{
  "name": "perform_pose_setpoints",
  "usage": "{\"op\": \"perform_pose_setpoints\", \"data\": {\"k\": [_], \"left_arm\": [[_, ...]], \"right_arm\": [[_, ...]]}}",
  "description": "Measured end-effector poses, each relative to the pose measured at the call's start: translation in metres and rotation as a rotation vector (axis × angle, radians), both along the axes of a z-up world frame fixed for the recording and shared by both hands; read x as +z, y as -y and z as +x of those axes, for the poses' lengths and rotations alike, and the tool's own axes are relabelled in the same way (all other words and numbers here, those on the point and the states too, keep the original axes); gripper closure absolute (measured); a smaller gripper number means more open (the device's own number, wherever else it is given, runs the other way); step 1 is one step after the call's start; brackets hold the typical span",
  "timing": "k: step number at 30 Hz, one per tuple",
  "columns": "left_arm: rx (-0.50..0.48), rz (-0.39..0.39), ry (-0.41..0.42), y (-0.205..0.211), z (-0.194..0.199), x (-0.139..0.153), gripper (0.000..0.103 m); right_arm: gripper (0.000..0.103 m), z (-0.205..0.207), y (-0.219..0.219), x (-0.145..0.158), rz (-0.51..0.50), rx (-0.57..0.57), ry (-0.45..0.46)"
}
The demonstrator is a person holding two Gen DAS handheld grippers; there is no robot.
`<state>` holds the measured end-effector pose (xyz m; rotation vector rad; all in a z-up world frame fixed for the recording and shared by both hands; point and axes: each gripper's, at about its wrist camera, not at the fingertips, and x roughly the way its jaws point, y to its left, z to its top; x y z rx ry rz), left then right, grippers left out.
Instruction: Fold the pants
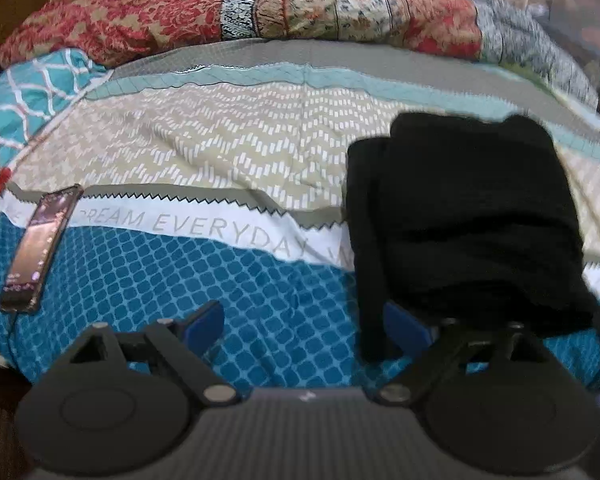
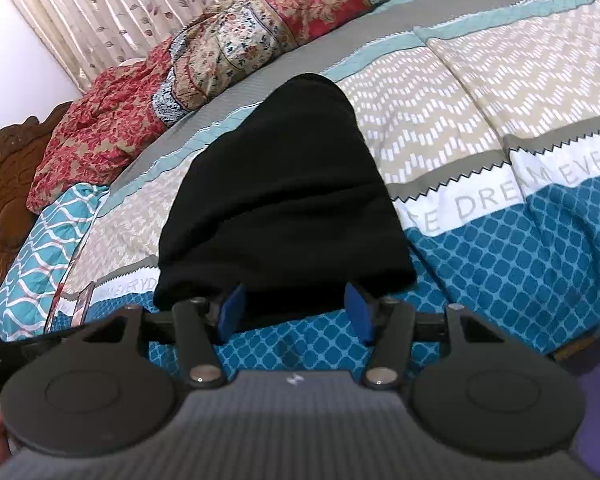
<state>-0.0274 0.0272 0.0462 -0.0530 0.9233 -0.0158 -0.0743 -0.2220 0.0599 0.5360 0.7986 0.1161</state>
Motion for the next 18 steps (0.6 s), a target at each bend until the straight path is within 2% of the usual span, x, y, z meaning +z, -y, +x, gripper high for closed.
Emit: {"op": "perform_pose_setpoints", "data": {"k": [4,6,12,18], "left_arm": [[0.007,-0.077,0.026,-0.017,0.01,0.011,0.008],[0.006,-0.112,0.046,-0.022,0.016,0.016,0.002],[-0.017,-0.18,0.087,-0.02,0.05,0.029,0.002],[-0.103,-0.19,0.094,0.005,0.111,0.027,0.007]], "right_arm": [[0.043,0.001,0.012,0.003,-0.009,-0.035,0.021],[0.038,0.002,0.018,0.005,-0.014,-0.059,0.038],[0.036,0.011,0.037,0.008,-0.07,-0.09,0.075],[0.035,0.031,0.061,0.003,-0.097,-0.089,0.09]]}}
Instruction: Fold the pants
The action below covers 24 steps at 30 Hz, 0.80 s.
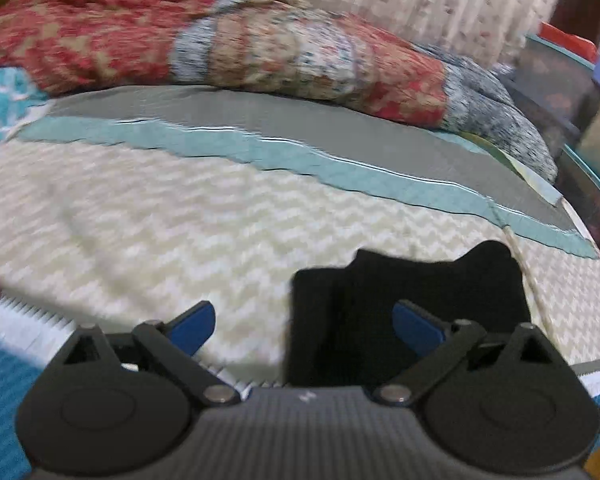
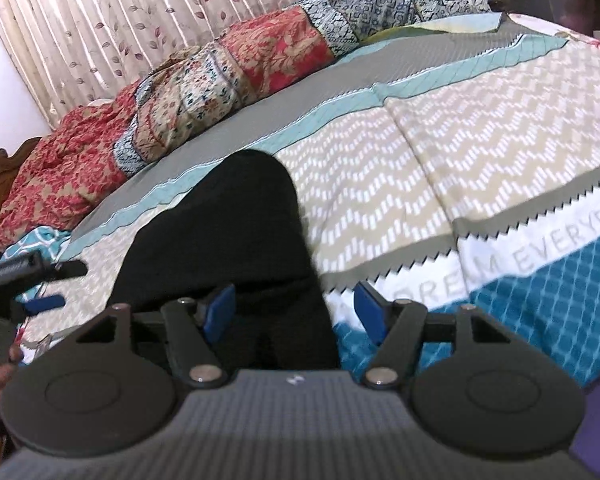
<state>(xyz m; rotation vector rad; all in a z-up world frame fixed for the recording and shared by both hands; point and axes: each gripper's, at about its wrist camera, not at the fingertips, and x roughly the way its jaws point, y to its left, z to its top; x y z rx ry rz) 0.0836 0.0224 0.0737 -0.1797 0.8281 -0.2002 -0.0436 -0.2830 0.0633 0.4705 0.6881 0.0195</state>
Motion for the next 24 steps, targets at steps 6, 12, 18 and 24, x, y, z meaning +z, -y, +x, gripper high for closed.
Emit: {"op": "perform_pose_setpoints", "data": {"k": [6,12,18,24], "left_arm": [[-0.043,-0.096,-0.153,0.019,0.068,-0.038,0.054],[-0.076,-0.165,-0.07,0.021,0.05,-0.03,0.087],[0.05,-0.244,-0.097,-0.02,0.033,-0.044,0.087],[0.054,-0.16,-0.11,-0.007,0.044,-0.058,0.087]], "right_arm": [[0.035,0.019,0.008,-0.008,-0.038,0.033,0.019],[0.035,0.057,-0.004,-0.008,-0.12,0.138,0.098],[0.035,0.097,-0.019,-0.009,-0.039,0.205,0.146],[0.044,0.156,-0.017,-0.032,0.151,0.193,-0.075]]}}
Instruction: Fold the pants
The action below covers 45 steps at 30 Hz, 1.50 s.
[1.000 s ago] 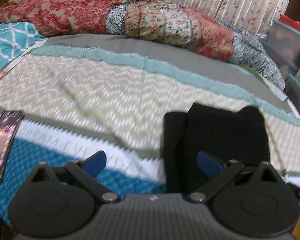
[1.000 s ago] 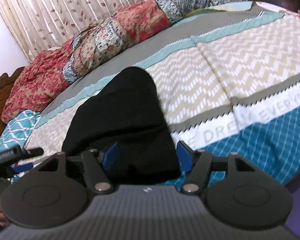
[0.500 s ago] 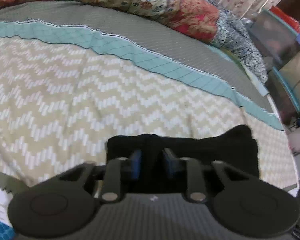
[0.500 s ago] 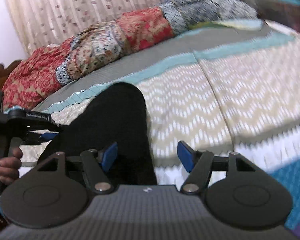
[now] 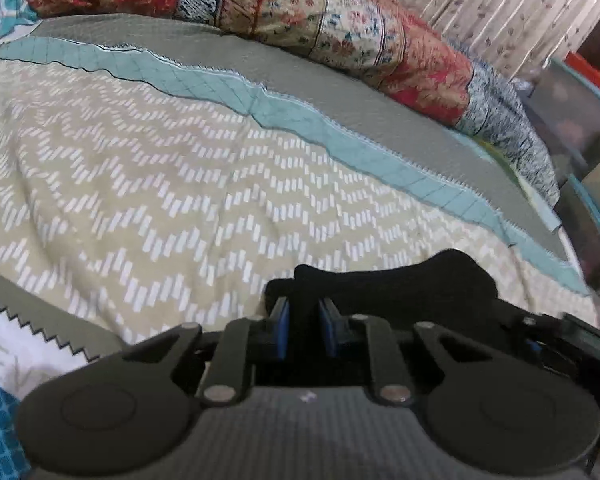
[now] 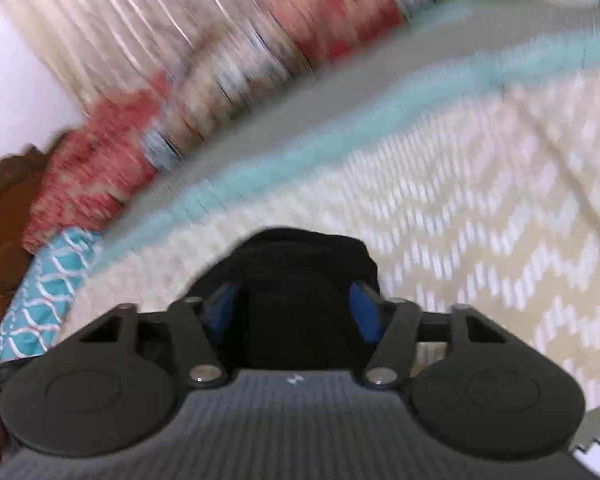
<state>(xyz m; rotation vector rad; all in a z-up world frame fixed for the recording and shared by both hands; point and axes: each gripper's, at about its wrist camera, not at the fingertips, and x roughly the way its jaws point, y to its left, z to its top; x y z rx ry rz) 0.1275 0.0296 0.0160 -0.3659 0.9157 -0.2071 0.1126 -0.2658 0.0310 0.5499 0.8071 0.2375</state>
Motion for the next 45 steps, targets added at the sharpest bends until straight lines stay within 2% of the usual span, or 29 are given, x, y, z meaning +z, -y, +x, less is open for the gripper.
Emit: {"op": "perform_pose_setpoints", "data": {"k": [2,4,5,6,7,9,10,11,12,14,20,24,25,26,28,34,38,45], "left_arm": [[-0.012,0.024,0.006,0.005,-0.001,0.0,0.086],[-0.017,0.043,0.022,0.006,-0.007,0.006,0.081],[-0.019,0.04,0.028,0.004,-0.009,0.008,0.076],[-0.016,0.038,0.031,0.001,-0.012,0.012,0.065],[-0.008,0.04,0.038,-0.003,-0.015,0.015,0.06],[0.008,0.039,0.048,-0.011,-0.022,0.021,0.038],[0.014,0.028,0.051,-0.016,-0.026,0.023,0.031],[0.017,0.014,0.052,-0.021,-0.03,0.025,0.016],[0.02,-0.006,0.055,-0.026,-0.035,0.025,0.007],[0.011,-0.045,0.045,-0.034,-0.043,0.025,0.001],[-0.05,-0.169,-0.066,-0.03,-0.051,0.006,0.0],[-0.075,-0.222,-0.176,-0.013,-0.055,-0.022,0.0],[-0.074,-0.205,-0.176,-0.008,-0.055,-0.029,0.0],[-0.08,-0.172,-0.135,-0.003,-0.059,-0.029,0.0],[-0.095,-0.128,-0.104,0.004,-0.063,-0.028,0.0],[-0.085,-0.15,-0.094,0.003,-0.066,-0.03,0.0],[-0.078,-0.127,-0.082,0.004,-0.068,-0.028,0.0],[-0.067,-0.106,-0.044,0.008,-0.076,-0.028,0.0]], "right_arm": [[0.044,0.004,0.006,-0.011,0.038,-0.023,-0.051],[0.041,-0.004,0.01,-0.004,0.052,-0.014,-0.044],[0.037,-0.009,0.01,0.001,0.047,-0.009,-0.03],[0.035,-0.016,0.012,0.006,0.05,-0.007,-0.016],[0.031,-0.023,0.015,0.01,0.064,-0.007,-0.007],[0.024,-0.034,0.025,0.015,0.103,-0.008,0.008],[0.018,-0.042,0.031,0.017,0.12,-0.014,0.017],[0.015,-0.049,0.034,0.018,0.133,-0.023,0.021],[0.015,-0.055,0.041,0.017,0.151,-0.028,0.02],[0.012,-0.065,0.048,0.013,0.204,-0.041,-0.001],[0.01,-0.085,0.062,-0.017,0.43,-0.023,-0.136],[0.009,-0.09,0.042,-0.028,0.484,0.052,-0.156],[0.007,-0.09,0.037,-0.027,0.465,0.066,-0.14],[0.002,-0.09,0.035,-0.025,0.449,0.073,-0.123],[0.0,-0.092,0.029,-0.023,0.449,0.086,-0.086],[0.0,-0.104,0.022,-0.023,0.406,0.112,0.014],[0.0,-0.112,0.016,-0.025,0.36,0.111,0.08],[0.0,-0.111,0.013,-0.028,0.353,0.105,0.1]]}}
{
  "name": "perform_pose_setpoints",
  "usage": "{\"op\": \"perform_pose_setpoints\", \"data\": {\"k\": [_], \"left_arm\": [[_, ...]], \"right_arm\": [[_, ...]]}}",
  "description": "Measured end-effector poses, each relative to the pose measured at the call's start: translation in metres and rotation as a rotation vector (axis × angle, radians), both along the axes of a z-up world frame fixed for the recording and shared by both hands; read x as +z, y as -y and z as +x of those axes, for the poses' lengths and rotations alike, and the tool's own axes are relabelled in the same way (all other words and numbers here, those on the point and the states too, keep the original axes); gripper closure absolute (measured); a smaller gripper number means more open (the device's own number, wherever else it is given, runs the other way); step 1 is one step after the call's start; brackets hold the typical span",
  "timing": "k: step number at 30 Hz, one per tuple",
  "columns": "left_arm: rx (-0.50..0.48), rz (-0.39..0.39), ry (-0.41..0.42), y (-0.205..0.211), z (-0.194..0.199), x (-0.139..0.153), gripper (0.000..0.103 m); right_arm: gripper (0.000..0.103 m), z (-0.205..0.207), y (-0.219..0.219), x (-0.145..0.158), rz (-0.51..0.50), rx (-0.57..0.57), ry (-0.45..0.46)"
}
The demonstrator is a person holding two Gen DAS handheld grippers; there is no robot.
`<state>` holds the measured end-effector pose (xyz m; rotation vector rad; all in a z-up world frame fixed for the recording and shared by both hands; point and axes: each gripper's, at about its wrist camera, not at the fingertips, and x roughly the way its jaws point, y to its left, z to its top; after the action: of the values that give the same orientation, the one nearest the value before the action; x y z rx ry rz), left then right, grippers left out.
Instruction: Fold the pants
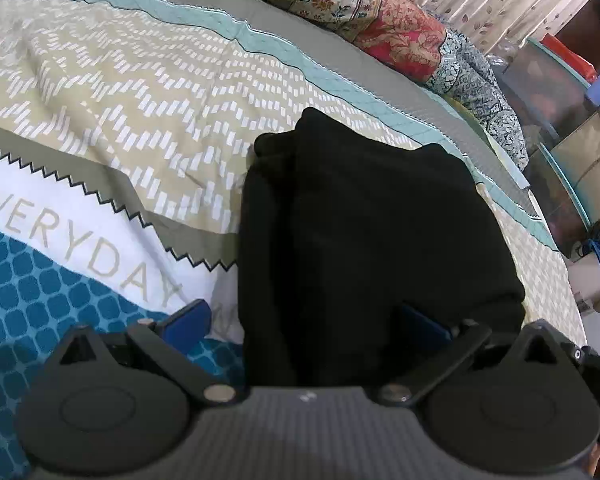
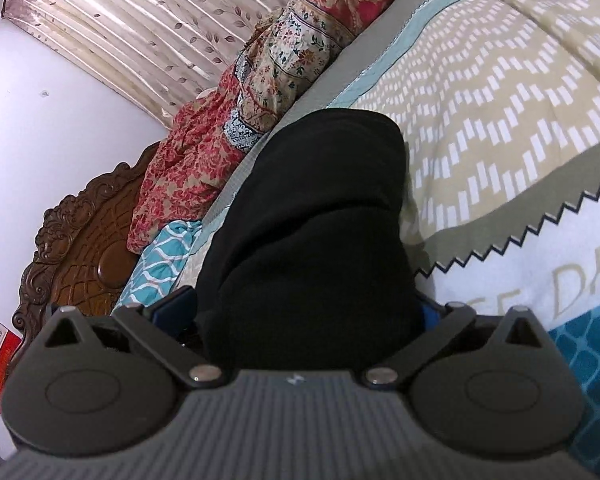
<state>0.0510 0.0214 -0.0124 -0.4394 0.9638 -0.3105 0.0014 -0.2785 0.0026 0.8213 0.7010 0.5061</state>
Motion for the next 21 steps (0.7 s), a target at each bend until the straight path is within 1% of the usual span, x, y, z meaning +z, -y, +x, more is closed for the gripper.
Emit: {"op": "perform_pose_setpoints", "data": {"k": [5,9,12,15,18,19,20,21], "left_arm": [[0.0,0.02,0.038,0.003,-0.008,0.0,0.0],[-0.013,0.012,0.007,0.002,-0.005,0.003,0.0],[-0.023,0.012,-0.014,0.0,-0.002,0.005,0.0],[-0.035,-0.001,-0.038,-0.003,0.003,0.005,0.0],[-0.04,-0.013,-0.065,-0.004,0.011,0.008,0.0],[-0.048,-0.017,-0.058,-0.001,0.012,0.009,0.001],[-0.068,-0.015,-0.046,0.003,0.011,0.01,0.006],[-0.086,-0.002,-0.022,0.009,0.009,0.013,0.02]], "right_arm": [[0.0,-0.002,0.004,-0.002,0.015,-0.018,0.011],[0.0,-0.003,0.011,-0.005,0.041,-0.022,0.003],[0.0,-0.002,0.008,-0.003,0.011,-0.017,-0.011],[0.0,0.004,-0.001,0.002,-0.044,0.004,-0.036],[0.0,0.009,-0.009,0.005,-0.085,0.016,-0.033],[0.004,0.01,-0.013,0.005,-0.095,0.027,-0.029],[0.028,0.011,-0.018,0.006,-0.103,0.041,-0.03],[0.037,0.013,-0.022,0.006,-0.109,0.054,-0.045]]}}
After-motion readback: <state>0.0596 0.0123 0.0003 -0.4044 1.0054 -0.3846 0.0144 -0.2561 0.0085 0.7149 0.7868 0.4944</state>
